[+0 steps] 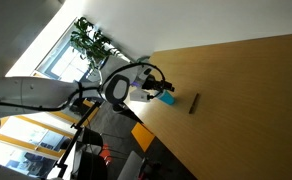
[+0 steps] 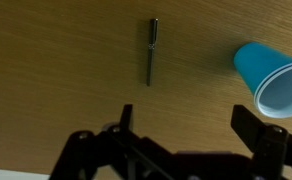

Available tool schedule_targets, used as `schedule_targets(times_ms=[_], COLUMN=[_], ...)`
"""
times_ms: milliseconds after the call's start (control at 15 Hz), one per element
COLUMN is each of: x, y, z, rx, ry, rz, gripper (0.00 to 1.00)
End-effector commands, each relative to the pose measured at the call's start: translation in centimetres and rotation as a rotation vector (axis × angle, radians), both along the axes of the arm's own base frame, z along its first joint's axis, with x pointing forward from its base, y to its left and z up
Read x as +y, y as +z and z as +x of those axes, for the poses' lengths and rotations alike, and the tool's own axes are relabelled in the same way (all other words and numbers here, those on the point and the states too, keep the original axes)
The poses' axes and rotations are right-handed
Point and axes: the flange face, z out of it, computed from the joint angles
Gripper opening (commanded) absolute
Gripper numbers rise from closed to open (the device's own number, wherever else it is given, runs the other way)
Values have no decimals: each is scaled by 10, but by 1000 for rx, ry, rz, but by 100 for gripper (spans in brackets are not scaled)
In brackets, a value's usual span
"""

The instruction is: Put the black pen inside the blue cup

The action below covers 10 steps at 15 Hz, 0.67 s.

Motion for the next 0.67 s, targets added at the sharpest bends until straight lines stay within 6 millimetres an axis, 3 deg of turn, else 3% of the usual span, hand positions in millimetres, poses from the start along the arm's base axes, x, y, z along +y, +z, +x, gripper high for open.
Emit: schedule_targets(times_ms=[0,600], x=[-8,-36], y=[-33,-101], z=[40,85], rx=[22,150], ry=[10,1], rz=[-2,12], gripper=[100,100])
